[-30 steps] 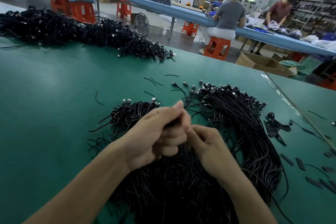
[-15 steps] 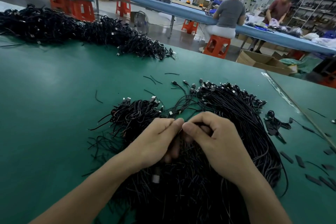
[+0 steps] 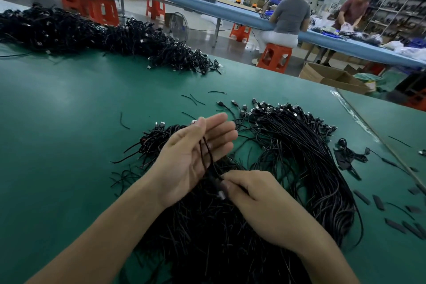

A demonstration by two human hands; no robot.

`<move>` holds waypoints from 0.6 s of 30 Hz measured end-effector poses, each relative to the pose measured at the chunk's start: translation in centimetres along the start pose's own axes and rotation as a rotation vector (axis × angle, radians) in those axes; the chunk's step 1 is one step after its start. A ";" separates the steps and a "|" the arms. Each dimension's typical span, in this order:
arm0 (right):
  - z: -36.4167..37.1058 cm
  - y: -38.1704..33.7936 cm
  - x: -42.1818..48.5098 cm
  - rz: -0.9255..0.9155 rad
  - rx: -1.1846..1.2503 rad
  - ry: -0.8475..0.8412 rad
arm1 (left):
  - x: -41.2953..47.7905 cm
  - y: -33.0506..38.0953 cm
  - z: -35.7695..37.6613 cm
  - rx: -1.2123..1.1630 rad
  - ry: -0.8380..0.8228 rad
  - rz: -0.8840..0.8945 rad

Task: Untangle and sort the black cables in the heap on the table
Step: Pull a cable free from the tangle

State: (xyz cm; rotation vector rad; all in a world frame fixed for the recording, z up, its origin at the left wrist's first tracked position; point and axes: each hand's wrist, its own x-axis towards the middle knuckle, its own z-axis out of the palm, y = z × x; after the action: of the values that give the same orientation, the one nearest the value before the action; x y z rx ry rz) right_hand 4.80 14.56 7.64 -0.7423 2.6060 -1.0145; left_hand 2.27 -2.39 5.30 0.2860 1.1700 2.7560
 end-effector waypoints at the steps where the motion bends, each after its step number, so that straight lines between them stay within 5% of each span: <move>1: -0.3 -0.2 -0.1 -0.009 -0.022 0.017 | 0.1 -0.4 -0.3 0.188 0.032 0.059; 4: -1.5 -0.2 -0.1 -0.056 -0.073 0.185 | -0.4 -1.0 -0.6 0.808 0.068 0.153; 6: -2.2 0.1 0.1 -0.082 -0.046 0.306 | -1.0 -0.9 -0.2 0.918 -0.028 0.016; 11: -2.4 0.4 0.6 -0.114 0.206 0.384 | -2.1 0.0 0.6 0.657 -0.140 -0.307; 14: -1.5 0.6 1.0 -0.067 0.269 0.415 | -1.9 0.9 0.6 0.197 -0.206 -0.414; 18: 0.0 0.4 1.2 -0.022 0.165 0.292 | -1.2 1.3 1.4 -0.253 -0.168 -0.334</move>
State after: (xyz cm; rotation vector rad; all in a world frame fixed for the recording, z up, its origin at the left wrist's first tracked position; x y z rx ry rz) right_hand 3.63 14.12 7.27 -0.6240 2.7101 -1.4205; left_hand 3.70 -2.61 7.03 0.2598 0.7417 2.4931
